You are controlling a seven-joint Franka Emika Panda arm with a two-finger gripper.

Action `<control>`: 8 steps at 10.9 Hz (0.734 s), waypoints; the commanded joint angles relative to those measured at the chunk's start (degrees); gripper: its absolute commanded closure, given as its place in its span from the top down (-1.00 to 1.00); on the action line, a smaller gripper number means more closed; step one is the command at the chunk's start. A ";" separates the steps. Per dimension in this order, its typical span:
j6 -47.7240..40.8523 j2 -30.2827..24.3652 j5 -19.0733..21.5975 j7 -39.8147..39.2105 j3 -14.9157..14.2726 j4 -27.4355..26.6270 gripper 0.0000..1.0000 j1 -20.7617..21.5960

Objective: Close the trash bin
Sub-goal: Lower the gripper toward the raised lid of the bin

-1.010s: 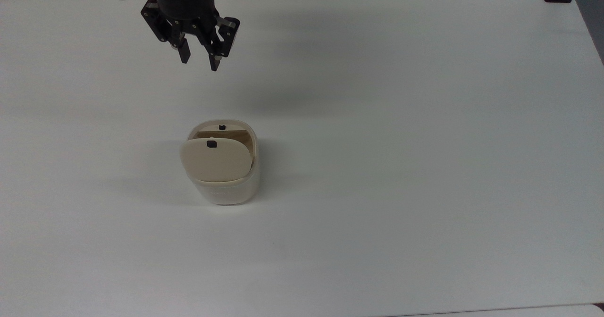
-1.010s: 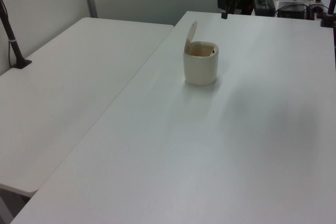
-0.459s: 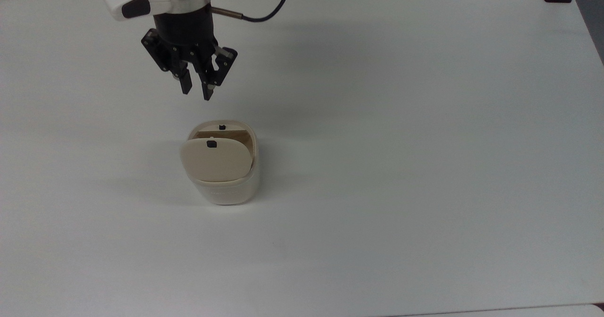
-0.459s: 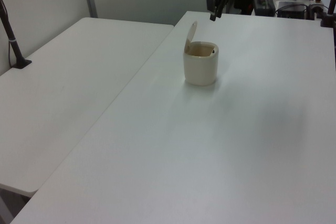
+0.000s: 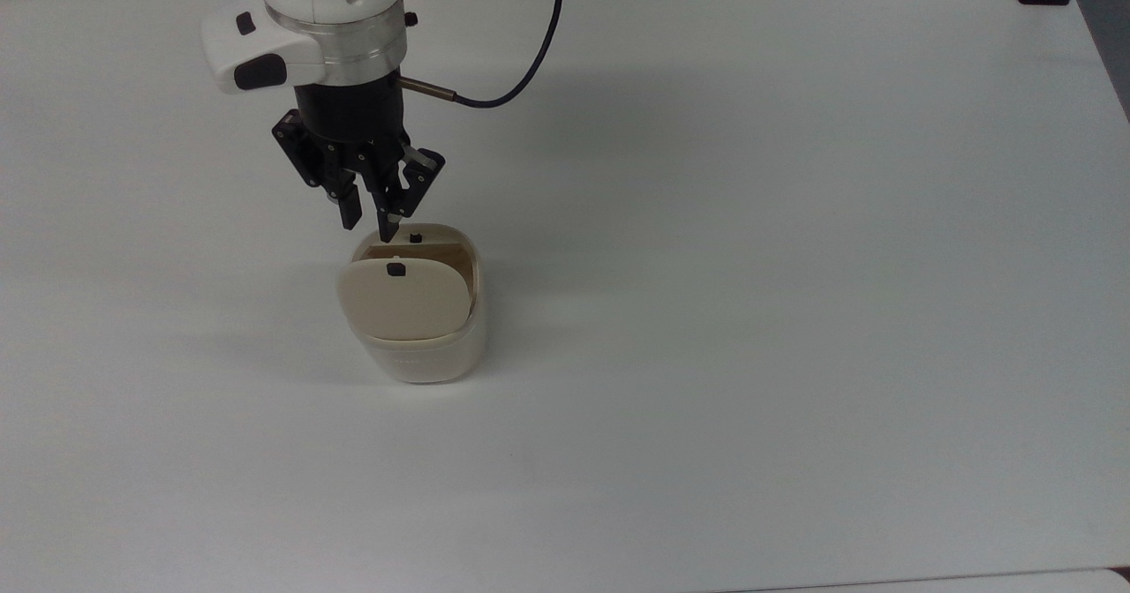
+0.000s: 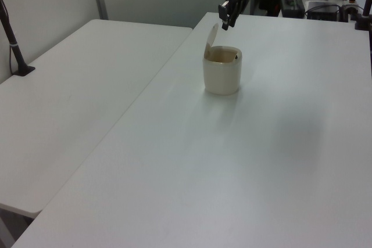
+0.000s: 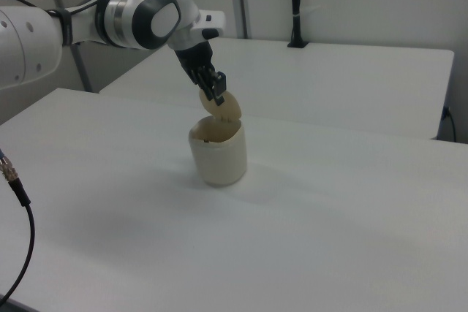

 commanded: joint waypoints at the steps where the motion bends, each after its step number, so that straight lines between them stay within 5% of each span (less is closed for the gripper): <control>1: 1.27 -1.09 -0.09 0.99 -0.21 -0.83 -0.32 0.43; 5: 7.37 -0.30 -0.88 -3.14 -0.21 -0.22 -0.72 0.25; 8: 10.41 -0.47 -0.71 -5.68 -0.30 -0.04 -0.82 -0.80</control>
